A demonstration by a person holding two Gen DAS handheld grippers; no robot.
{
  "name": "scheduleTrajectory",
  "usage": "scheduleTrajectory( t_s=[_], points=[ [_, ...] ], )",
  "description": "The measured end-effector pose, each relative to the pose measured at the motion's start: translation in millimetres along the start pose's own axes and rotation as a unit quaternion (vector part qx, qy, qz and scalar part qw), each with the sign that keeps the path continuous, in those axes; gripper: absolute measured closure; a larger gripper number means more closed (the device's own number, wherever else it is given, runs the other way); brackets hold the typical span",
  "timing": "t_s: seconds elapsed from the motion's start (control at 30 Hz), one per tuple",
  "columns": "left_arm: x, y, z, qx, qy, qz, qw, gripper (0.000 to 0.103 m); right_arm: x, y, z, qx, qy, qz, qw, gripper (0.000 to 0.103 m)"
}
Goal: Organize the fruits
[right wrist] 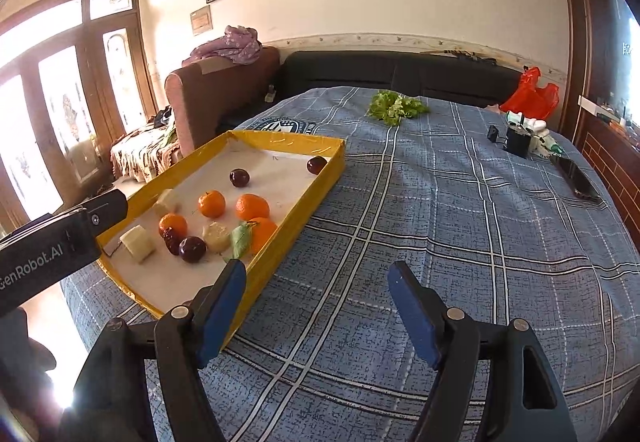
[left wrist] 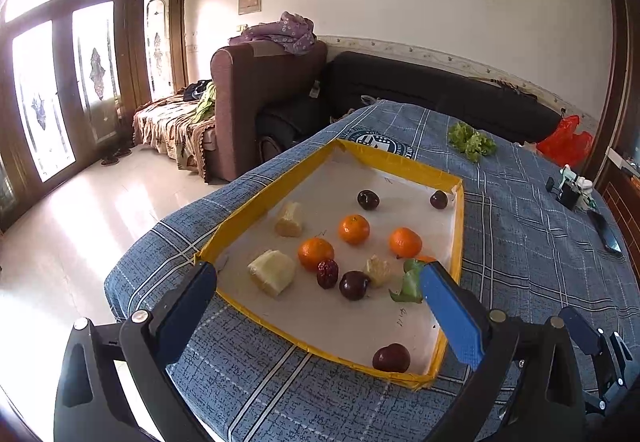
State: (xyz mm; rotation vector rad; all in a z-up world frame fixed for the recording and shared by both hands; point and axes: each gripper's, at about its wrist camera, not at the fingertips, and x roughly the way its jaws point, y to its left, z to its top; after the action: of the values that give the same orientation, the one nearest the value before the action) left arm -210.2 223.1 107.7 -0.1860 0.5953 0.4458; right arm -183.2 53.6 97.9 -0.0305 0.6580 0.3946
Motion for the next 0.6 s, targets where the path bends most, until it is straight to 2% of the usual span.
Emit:
scheduleTrajectory(
  t_s=[0.6],
  points=[
    [7, -8, -4, 0.007, 0.004, 0.002, 1.0000, 0.001, 11, -1, -6, -0.007, 0.014, 0.002, 1.000, 0.024]
  ],
)
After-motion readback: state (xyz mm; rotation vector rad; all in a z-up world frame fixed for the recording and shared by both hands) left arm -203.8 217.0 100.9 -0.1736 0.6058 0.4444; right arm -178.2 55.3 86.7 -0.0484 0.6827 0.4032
